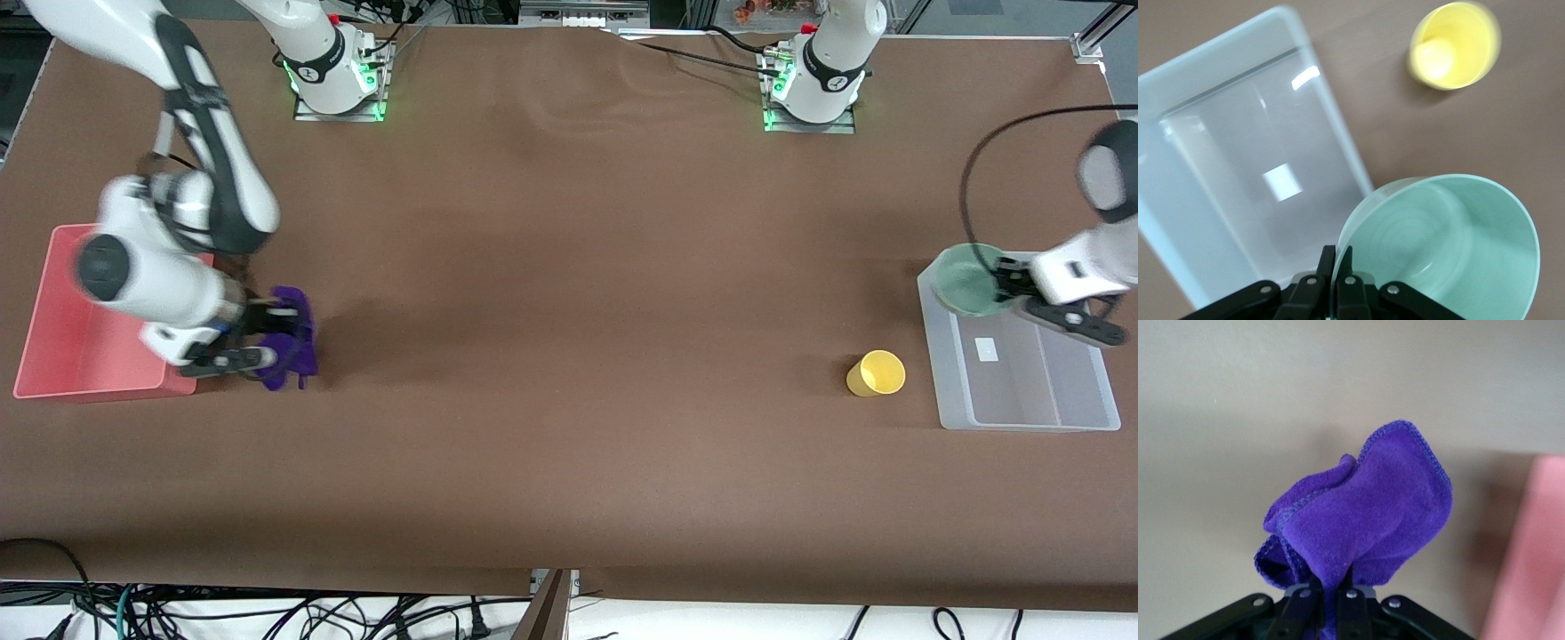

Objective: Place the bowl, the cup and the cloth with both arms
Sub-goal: 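Carry the cloth into the pink bin while the left gripper moves the bowl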

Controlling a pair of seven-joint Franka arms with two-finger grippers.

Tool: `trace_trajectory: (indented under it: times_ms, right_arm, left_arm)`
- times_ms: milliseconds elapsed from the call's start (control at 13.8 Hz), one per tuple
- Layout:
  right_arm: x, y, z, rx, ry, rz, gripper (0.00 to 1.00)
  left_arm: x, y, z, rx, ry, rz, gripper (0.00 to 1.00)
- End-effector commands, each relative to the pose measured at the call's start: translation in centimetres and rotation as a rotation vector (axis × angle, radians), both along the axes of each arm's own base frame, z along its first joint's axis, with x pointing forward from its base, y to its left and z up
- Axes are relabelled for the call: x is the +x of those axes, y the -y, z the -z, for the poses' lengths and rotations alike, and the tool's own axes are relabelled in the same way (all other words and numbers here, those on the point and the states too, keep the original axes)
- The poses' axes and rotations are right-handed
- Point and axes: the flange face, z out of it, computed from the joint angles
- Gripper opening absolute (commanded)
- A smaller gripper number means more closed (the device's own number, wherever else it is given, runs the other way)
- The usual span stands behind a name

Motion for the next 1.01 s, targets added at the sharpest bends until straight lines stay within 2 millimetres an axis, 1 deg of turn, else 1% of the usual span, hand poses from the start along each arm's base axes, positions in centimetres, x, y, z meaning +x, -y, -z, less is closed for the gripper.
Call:
trace_trajectory:
  times_ms: [0, 72, 144, 217, 289, 433, 506, 578, 650, 722, 794, 867, 939]
  right_arm:
    - [0.2, 6.2, -6.9, -0.011, -0.091, -0.088, 0.0]
    - [-0.3, 9.3, -8.3, -0.021, -0.119, -0.111, 0.0]
    - [-0.9, 12.1, -9.0, -0.022, -0.134, -0.138, 0.0]
    - [-1.7, 15.6, -9.3, -0.024, -0.137, -0.156, 0.0]
    - [-2.4, 18.7, -9.4, -0.017, -0.134, -0.178, 0.0]
    - [-3.5, 22.3, -8.8, -0.013, -0.142, -0.168, 0.0]
    - [-3.8, 23.4, -7.9, -0.016, -0.147, -0.153, 0.0]
    - [-4.0, 24.4, -6.4, -0.02, -0.149, -0.14, 0.0]
    - [-4.1, 25.1, -5.0, -0.024, -0.145, -0.135, 0.0]
    - [-4.3, 25.7, -3.1, -0.025, -0.14, -0.14, 0.0]
    - [-4.6, 26.3, -1.1, -0.032, -0.13, -0.138, 0.0]
    - [-4.9, 26.4, 0.8, -0.038, -0.116, -0.14, 0.0]
    - [-5.3, 26.5, 2.9, -0.04, -0.103, -0.137, 0.0]
  left_arm:
    - [2.0, -7.6, 4.7, -0.055, -0.021, -0.017, 0.0]
    - [2.3, -9.4, 6.7, -0.07, -0.026, -0.031, 0.0]
    - [2.6, -10.6, 8.9, -0.094, -0.035, -0.046, 0.0]
    - [2.4, -11.8, 10.6, -0.11, -0.027, -0.063, 0.0]
    - [2.5, -12.2, 11.9, -0.112, -0.009, -0.063, 0.0]
    - [2.3, -12.4, 14.5, -0.144, -0.011, -0.085, 0.0]
    - [2.0, -12.7, 15.4, -0.164, -0.015, -0.103, 0.0]
    - [1.9, -12.7, 16.2, -0.171, -0.018, -0.105, 0.0]
    - [1.9, -12.8, 16.3, -0.167, -0.008, -0.106, 0.0]
    - [1.9, -12.8, 16.4, -0.168, -0.01, -0.106, 0.32]
    - [1.9, -12.8, 16.3, -0.167, -0.008, -0.106, 0.74]
    - [2.1, -12.6, 15.8, -0.168, -0.008, -0.103, 1.0]
    - [2.3, -12.5, 14.8, -0.164, 0.0, -0.1, 1.0]
